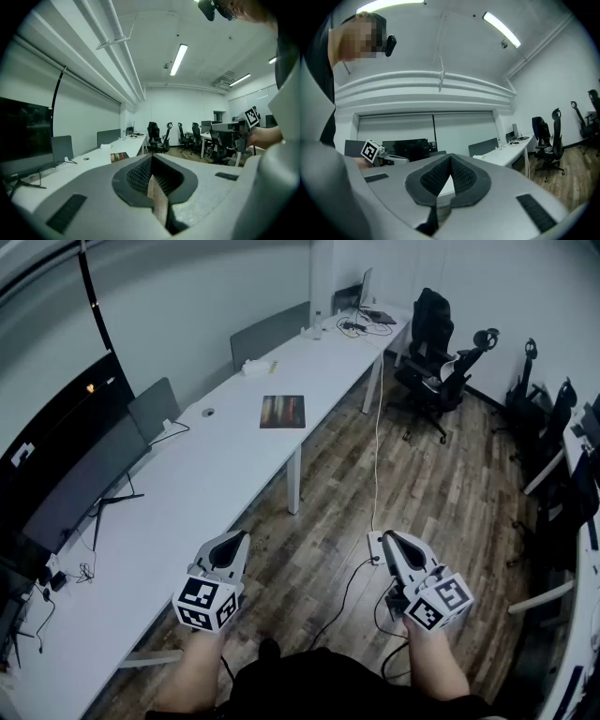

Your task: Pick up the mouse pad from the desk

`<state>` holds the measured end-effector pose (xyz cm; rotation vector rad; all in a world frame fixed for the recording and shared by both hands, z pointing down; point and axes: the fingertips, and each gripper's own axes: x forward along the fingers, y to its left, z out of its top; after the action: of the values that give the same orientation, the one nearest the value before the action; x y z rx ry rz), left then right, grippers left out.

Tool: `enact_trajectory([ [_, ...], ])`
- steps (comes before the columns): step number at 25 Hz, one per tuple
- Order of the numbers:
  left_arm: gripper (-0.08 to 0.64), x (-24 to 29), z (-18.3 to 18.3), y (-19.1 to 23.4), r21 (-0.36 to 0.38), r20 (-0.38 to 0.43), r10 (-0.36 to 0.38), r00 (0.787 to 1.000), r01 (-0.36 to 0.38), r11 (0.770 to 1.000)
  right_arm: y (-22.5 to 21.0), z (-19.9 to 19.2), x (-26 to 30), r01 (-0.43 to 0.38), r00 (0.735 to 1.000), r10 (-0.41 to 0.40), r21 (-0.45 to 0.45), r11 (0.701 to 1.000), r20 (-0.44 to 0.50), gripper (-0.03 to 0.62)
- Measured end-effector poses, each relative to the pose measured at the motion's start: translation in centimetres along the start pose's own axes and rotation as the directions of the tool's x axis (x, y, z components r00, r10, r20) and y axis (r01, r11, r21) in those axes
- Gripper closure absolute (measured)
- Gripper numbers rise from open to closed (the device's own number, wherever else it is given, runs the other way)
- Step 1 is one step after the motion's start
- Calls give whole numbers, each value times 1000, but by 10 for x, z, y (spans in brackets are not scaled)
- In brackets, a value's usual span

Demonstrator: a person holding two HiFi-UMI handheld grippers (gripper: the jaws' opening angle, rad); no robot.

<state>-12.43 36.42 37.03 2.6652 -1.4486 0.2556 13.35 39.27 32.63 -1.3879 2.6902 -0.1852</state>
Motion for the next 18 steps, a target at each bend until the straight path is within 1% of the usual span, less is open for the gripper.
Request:
enact_trajectory([
  [8,554,-4,0,1,9,-2,-9,1000,9,1000,8,-4,2,-4,1000,4,-2,1000,-4,589],
  [13,554,3,5,-10,23,-1,-21,1000,21,1000,1,-5,-9,6,1000,-6,0,1000,0,589],
  [18,554,15,10,-38,40,-3,-34,999,34,999,-12,3,-38,-10,999,8,58,998,34,589],
])
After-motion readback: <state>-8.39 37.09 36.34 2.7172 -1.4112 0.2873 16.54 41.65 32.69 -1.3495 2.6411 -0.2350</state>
